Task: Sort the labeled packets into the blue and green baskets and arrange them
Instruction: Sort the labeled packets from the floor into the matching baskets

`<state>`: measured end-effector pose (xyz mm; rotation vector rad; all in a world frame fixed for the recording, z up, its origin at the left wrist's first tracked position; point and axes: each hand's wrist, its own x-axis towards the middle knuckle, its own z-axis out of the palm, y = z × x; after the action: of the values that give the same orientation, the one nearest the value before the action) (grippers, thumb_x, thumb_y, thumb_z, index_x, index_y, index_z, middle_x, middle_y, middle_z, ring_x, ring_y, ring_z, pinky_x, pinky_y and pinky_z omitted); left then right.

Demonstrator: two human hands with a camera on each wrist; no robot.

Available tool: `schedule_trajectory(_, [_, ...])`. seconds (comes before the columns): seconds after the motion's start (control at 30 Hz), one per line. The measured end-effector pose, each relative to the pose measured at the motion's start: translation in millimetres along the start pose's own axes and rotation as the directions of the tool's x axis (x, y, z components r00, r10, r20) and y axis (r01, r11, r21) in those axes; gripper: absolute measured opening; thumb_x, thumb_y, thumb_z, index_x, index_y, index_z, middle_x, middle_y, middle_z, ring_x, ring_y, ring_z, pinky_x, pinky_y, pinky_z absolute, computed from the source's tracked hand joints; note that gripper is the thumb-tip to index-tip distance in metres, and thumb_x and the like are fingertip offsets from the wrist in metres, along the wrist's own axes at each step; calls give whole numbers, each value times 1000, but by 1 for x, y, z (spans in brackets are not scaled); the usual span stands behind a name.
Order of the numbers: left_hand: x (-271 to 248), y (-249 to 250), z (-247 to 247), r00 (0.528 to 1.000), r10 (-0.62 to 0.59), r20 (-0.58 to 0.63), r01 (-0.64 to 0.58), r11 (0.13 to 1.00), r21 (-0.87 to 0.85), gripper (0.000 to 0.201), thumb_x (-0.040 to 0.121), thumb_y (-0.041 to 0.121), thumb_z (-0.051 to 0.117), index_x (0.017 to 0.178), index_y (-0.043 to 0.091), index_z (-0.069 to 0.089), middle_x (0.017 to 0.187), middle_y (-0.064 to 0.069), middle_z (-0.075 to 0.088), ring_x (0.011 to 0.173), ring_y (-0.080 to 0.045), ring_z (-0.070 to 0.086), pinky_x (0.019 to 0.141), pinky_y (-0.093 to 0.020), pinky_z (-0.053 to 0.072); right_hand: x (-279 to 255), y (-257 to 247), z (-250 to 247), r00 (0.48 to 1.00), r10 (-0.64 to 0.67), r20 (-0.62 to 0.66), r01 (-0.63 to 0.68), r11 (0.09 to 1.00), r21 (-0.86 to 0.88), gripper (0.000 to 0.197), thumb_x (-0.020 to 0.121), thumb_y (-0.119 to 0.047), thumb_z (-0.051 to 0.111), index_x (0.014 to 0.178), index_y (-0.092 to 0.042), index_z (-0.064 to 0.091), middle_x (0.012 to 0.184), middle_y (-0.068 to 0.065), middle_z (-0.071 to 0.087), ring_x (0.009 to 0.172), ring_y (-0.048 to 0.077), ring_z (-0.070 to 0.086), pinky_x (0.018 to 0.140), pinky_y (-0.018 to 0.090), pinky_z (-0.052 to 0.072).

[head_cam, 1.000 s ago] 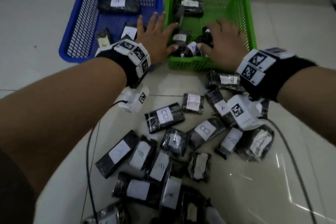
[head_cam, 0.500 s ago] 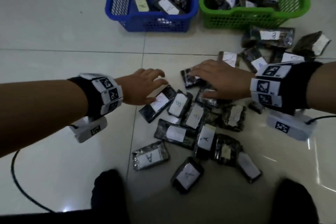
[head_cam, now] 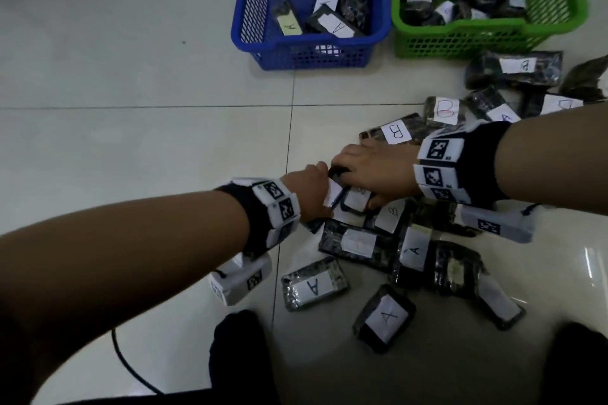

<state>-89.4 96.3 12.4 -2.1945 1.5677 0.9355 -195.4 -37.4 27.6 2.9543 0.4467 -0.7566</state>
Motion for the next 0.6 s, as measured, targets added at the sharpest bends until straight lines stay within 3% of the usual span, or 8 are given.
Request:
schedule_trajectory(0.13, [-6, -6, 6, 999, -45, -19, 45, 998, -34, 55, 79, 36, 68, 114, 5, 40, 112, -13, 51, 100, -30, 58, 73, -34, 45, 0, -1, -4, 1000, -6, 2, 6, 1000, -4, 64, 78, -49, 65, 129, -19, 41, 140, 4, 32, 129, 23, 30, 100, 37, 31])
schedule_trajectory(0.23, [-6, -18, -4, 996, -88, -30, 82, 981, -176, 61, 73, 39, 72, 112, 8, 37, 111, -12, 47, 94, -31, 57, 76, -40, 50, -4, 4, -16, 997, 36, -70, -27, 991, 128, 54, 80, -45, 65, 119, -17, 42, 122, 3, 46, 115, 20, 41, 93, 34, 35])
schedule_trajectory(0.33, [-1, -26, -24, 980, -89, -180, 41, 966, -257, 60, 74, 33, 71, 113, 5, 35, 111, -14, 40, 90, -34, 56, 75, -44, 49, -12, 21, -28, 979, 146, -143, -85, 927, 365, 47, 82, -35, 67, 112, -13, 39, 106, 6, 52, 91, 22, 51, 75, 34, 40])
schedule_trajectory(0.4, [4, -26, -39, 947, -62, -316, -29, 961, -276, 55, 74, 30, 69, 112, 5, 38, 109, -13, 39, 85, -34, 56, 72, -43, 48, -21, 36, -35, 947, 256, -196, -152, 891, 429, 45, 82, -33, 67, 110, -13, 37, 99, 3, 49, 78, 21, 47, 64, 32, 34])
schedule_trajectory(0.5, [16, -18, -62, 882, -35, -470, -115, 951, -286, 52, 74, 28, 68, 114, 8, 41, 108, -9, 39, 83, -32, 54, 70, -41, 49, -37, 64, -41, 845, 460, -272, -266, 804, 532, 41, 82, -32, 68, 106, -17, 38, 98, 1, 50, 76, 19, 47, 62, 31, 33])
schedule_trajectory(0.57, [27, -7, -77, 833, -59, -550, -154, 930, -334, 52, 72, 25, 68, 114, 10, 41, 108, -6, 37, 85, -30, 52, 71, -40, 50, -49, 88, -44, 703, 640, -309, -329, 678, 657, 41, 81, -32, 69, 102, -17, 37, 99, 4, 53, 79, 21, 50, 63, 32, 37])
schedule_trajectory(0.6, [34, 2, -87, 803, -70, -592, -185, 914, -360, 52, 71, 23, 68, 113, 11, 41, 107, -5, 36, 87, -28, 50, 73, -39, 49, -56, 103, -46, 602, 733, -316, -352, 599, 720, 42, 81, -32, 69, 101, -17, 36, 98, 5, 52, 79, 22, 50, 63, 32, 37])
